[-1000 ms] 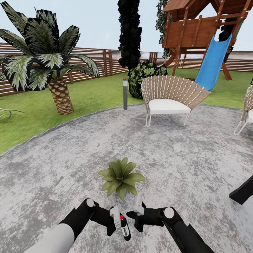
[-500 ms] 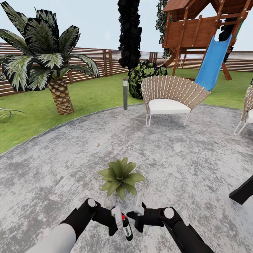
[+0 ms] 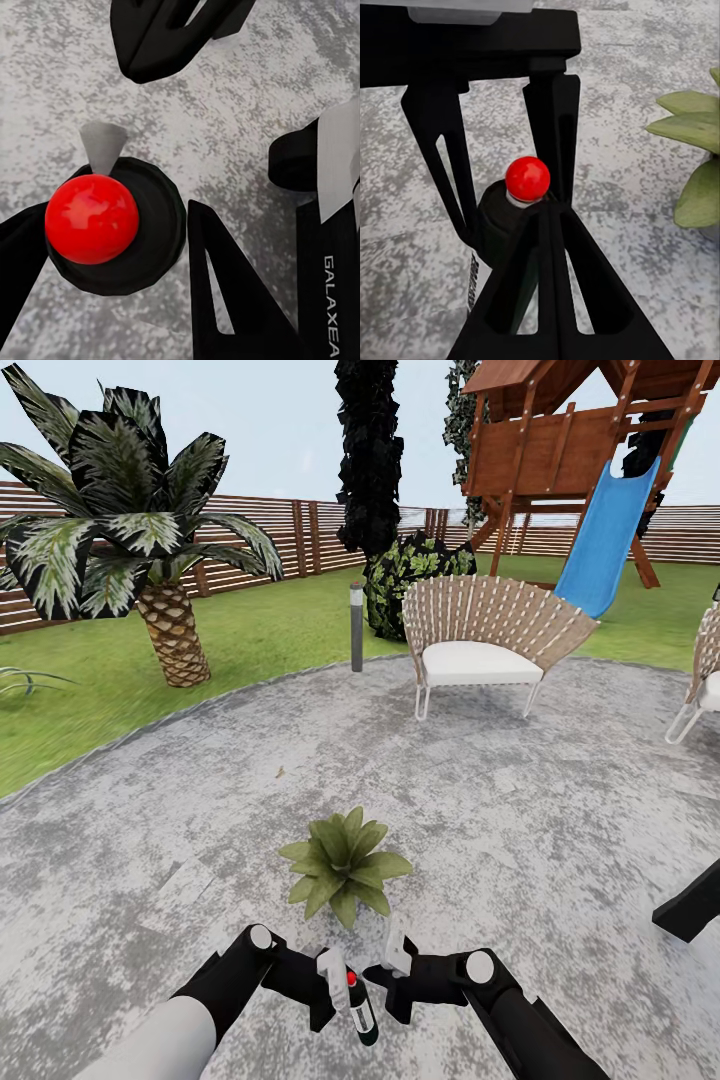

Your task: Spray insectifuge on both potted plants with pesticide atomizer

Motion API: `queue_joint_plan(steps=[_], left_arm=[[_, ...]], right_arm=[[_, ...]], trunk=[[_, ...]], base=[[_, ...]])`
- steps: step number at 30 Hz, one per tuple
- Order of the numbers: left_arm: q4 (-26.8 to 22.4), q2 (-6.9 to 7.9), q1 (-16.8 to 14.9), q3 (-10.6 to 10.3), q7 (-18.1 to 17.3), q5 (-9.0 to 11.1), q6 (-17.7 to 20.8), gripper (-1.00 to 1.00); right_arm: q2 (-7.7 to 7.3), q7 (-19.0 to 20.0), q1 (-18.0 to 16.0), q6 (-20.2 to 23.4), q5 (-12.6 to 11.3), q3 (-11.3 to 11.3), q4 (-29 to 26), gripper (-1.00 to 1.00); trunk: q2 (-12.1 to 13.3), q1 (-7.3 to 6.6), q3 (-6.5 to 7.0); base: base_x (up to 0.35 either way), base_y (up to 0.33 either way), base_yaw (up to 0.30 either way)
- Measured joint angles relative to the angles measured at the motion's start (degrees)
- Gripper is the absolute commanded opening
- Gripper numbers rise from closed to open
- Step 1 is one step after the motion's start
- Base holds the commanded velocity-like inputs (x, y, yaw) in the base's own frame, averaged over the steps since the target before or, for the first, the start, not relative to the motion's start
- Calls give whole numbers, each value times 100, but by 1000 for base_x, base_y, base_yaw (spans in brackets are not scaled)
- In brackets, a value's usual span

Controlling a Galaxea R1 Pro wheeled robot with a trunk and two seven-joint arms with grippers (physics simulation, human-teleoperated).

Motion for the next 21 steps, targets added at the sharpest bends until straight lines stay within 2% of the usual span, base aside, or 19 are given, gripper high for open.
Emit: queue_joint_plan(steps=[21], left_arm=[[0,-56,5,9,-88,-1,7,-100]], right_arm=[[0,0,0,-1,0,0,0,-100]], trunk=[[0,0,0]], base=[[0,0,0]])
